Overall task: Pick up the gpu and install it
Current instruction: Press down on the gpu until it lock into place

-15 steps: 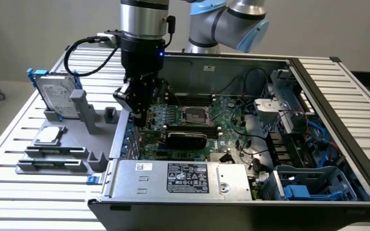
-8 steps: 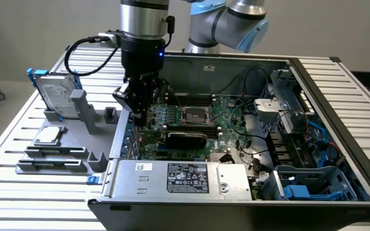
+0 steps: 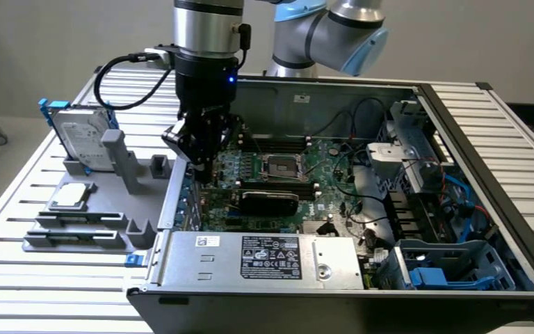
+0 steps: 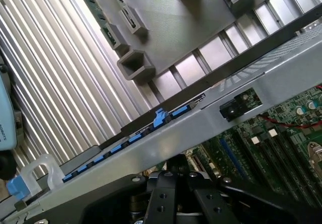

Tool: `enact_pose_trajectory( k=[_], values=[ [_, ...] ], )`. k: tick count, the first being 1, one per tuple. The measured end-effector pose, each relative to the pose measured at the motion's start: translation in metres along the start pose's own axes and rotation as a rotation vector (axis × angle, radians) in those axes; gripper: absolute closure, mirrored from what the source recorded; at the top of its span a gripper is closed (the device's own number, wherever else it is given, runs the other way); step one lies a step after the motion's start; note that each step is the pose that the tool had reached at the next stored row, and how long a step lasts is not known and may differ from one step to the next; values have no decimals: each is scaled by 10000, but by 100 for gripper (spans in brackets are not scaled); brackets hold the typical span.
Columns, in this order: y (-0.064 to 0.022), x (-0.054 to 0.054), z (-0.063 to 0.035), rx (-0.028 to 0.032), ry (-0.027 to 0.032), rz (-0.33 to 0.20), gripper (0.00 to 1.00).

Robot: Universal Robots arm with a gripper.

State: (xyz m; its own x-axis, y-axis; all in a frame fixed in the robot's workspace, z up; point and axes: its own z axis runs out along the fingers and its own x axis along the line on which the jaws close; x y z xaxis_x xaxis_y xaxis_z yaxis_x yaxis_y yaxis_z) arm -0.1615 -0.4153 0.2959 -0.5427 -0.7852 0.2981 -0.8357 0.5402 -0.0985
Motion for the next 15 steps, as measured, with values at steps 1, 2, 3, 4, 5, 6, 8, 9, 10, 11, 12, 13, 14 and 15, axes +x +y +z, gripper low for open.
enact_pose_trajectory(
  k=[1, 2, 3, 4, 5, 6, 8, 9, 10, 11, 12, 13, 14, 15],
  values=[
    [0, -1, 2, 4, -9, 70, 89],
    [1, -1, 3, 6, -15, 133, 89],
    [1, -2, 5, 12, -25, 197, 89],
    [1, -3, 7, 17, -34, 262, 89],
    [1, -4, 10, 24, -45, 329, 89],
    [2, -5, 13, 29, -56, 397, 89],
    [2, -6, 15, 32, -70, 528, 89],
    [2, -6, 15, 23, -69, 583, 89],
    [3, -6, 15, 12, -67, 630, 89],
    [2, -6, 15, 3, -66, 668, 89],
    [2, -5, 13, -6, -63, 704, 89],
    [2, -4, 10, -16, -60, 741, 89],
    [2, -3, 6, -26, -56, 778, 89],
    [1, -1, 2, -35, -52, 812, 89]
  ],
)
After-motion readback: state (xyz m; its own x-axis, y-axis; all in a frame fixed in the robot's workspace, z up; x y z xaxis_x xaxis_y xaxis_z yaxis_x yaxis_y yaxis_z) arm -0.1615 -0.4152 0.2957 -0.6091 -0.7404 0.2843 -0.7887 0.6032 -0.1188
